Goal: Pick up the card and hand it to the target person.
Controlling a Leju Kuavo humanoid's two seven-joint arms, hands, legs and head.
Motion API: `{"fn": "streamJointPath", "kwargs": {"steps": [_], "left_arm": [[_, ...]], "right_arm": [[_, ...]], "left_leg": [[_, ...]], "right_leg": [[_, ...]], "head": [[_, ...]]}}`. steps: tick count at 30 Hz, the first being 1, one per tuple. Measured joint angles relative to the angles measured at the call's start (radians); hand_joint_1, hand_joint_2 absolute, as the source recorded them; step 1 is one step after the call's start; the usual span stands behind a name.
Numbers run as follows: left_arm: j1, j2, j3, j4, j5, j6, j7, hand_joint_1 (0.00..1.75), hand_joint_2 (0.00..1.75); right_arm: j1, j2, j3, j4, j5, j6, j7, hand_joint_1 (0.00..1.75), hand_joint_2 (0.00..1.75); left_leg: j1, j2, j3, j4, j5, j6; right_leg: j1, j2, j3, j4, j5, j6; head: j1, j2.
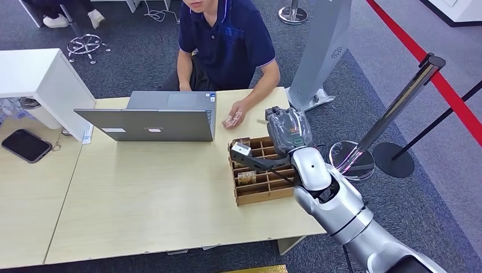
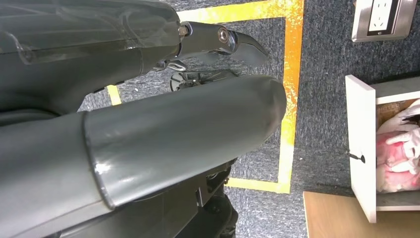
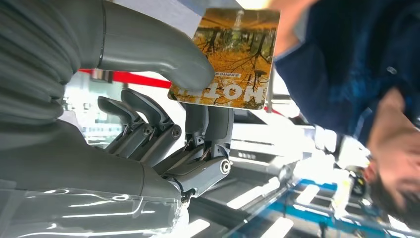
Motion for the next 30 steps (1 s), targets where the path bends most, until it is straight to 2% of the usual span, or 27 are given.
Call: {"fn": "streamJointPath", "kwargs": {"steps": [12, 26, 28, 30], "left_arm": [[-0.001, -0.002, -0.019, 0.002, -0.011, -0.006, -0.001, 0.00, 0.00], [-0.002, -0.010, -0.028, 0.003, -0.011, -0.007, -0.003, 0.00, 0.00], [-0.002, -0.010, -0.028, 0.003, -0.009, -0.007, -0.003, 0.00, 0.00], [-0.002, -0.010, -0.027, 0.004, -0.005, -0.004, -0.001, 0.00, 0.00]], "right_arm": [[-0.082, 0.054, 0.040, 0.308, -0.023, -0.039, -0.028, 1.75, 1.75], [-0.123, 0.068, 0.063, 0.431, 0.035, -0.076, 0.003, 1.75, 1.75], [-0.120, 0.067, 0.059, 0.440, 0.047, -0.069, 0.014, 1.54, 1.75], [-0.112, 0.068, 0.054, 0.444, 0.055, -0.068, 0.022, 0.66, 1.75]], "left_leg": [[0.000, 0.004, 0.003, -0.003, 0.001, 0.000], [0.000, 0.002, 0.003, -0.002, 0.001, 0.000], [0.000, 0.001, 0.002, -0.002, 0.001, 0.000], [0.000, 0.001, 0.002, -0.002, 0.000, 0.000]], "right_leg": [[0.000, 0.004, 0.002, -0.003, 0.002, -0.001], [0.000, 0.003, 0.003, -0.002, 0.002, 0.000], [0.000, 0.002, 0.003, -0.002, 0.001, 0.000], [0.000, 0.001, 0.003, -0.002, 0.001, 0.000]], "head": [[0.000, 0.000], [0.000, 0.000], [0.000, 0.000], [0.000, 0.000]]}}
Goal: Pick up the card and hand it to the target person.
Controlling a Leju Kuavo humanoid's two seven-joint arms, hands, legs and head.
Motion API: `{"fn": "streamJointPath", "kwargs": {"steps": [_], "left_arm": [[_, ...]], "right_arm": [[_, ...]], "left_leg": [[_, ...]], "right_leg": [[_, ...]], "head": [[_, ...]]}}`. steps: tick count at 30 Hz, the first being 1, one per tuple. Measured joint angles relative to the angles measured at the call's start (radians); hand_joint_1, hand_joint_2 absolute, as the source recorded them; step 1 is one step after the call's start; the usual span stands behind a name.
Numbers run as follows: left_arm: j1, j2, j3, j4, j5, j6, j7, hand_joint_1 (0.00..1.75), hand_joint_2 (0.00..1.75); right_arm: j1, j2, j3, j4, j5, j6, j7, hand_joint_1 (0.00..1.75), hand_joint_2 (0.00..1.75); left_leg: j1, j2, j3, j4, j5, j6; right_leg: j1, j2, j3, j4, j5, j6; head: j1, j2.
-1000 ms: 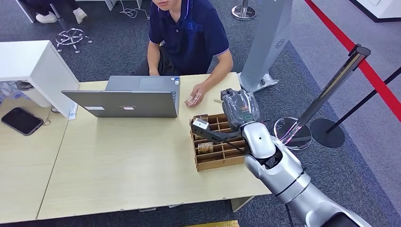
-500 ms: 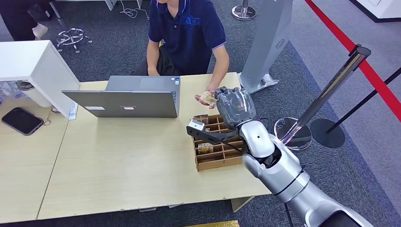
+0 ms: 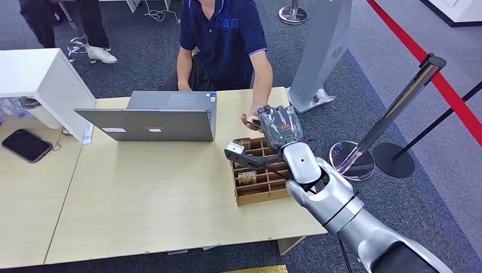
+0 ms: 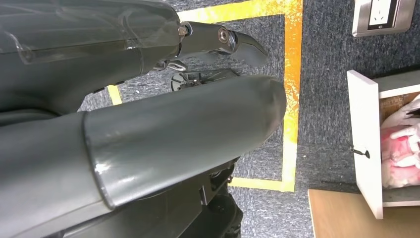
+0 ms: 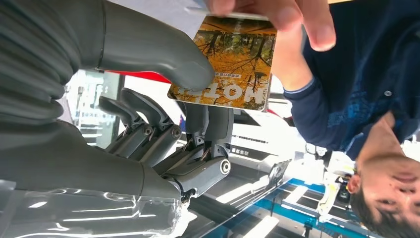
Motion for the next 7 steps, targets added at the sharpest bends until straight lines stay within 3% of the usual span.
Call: {"fn": "streamJointPath", "kwargs": {"steps": [2, 7], "left_arm": [[0.000, -0.001, 0.003, 0.000, 0.004, 0.002, 0.002, 0.00, 0.00], [0.000, -0.004, 0.013, -0.001, 0.016, 0.014, 0.001, 0.00, 0.00]], "right_arm": [[0.010, 0.001, -0.003, -0.010, 0.000, -0.007, 0.000, 0.00, 1.75], [0.065, 0.002, -0.034, -0.123, -0.022, -0.019, 0.002, 0.00, 1.75]], "left_leg": [[0.000, 0.000, 0.000, 0.000, 0.000, 0.000], [0.000, 0.000, 0.000, -0.001, 0.000, 0.000]], "right_leg": [[0.000, 0.000, 0.000, 0.000, 0.000, 0.000], [0.000, 0.000, 0.000, 0.000, 0.000, 0.000]], "head": [[0.000, 0.000], [0.000, 0.000]]}}
